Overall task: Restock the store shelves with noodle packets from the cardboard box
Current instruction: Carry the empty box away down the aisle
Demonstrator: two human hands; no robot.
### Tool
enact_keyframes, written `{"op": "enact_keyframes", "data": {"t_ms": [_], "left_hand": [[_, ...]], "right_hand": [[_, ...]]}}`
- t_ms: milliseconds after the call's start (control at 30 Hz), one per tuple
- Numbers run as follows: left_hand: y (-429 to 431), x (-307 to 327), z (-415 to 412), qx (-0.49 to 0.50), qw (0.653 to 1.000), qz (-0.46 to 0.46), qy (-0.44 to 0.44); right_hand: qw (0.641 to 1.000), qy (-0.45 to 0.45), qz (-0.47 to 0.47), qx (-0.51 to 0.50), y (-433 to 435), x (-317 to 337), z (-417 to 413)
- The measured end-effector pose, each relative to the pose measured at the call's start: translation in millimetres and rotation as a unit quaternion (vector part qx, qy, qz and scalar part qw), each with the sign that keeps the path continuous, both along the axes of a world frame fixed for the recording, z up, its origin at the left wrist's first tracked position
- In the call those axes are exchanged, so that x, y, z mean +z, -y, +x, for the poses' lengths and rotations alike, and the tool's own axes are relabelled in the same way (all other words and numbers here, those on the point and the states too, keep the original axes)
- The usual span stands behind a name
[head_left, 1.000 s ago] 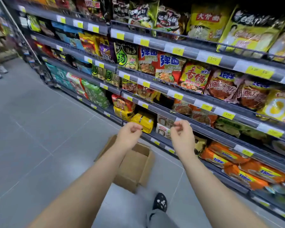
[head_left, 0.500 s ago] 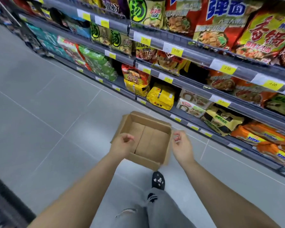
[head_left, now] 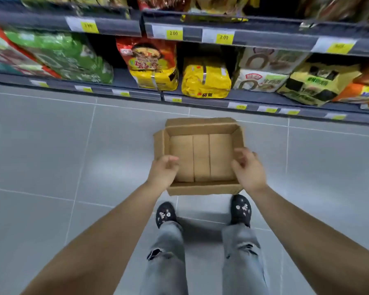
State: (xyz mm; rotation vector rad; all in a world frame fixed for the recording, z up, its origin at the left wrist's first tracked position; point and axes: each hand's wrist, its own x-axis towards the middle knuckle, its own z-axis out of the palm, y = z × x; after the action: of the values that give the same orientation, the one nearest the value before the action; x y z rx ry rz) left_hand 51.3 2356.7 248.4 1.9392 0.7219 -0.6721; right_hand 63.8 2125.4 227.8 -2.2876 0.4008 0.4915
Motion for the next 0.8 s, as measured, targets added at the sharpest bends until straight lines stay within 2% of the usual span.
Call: {"op": "enact_keyframes", "data": {"t_ms": [233,367,433,633,700,800], "left_hand": [[-35,-172,-2,0.026,0.997,0.055,-0.038],[-37,-250,-15,0.067,0.993,0.046,-0.086],[-37,-281,-15,0.049,0.992,0.058,-0.099],[-30,-329,-3,0.006,0.986,0.125,-0.109],[-31,-333,-2,-0.046,0.979,0.161,-0.119],[-34,-324,-4,-0.133,0.959,0.217,-0.128]], "right_hand": [[0.985,-0.039,-0.031,-0.166,26,-152,-7],[0.985,-0.043,-0.071,-0.154,46,-224,-20],[0.984,-0.048,-0.086,-0.149,58,-254,-26],[0.987,-0.065,-0.051,-0.139,75,-316,-10],[0.987,-0.071,-0.052,-0.131,79,-327,-3],[0.987,-0.087,-0.109,-0.086,83,-327,0]]}}
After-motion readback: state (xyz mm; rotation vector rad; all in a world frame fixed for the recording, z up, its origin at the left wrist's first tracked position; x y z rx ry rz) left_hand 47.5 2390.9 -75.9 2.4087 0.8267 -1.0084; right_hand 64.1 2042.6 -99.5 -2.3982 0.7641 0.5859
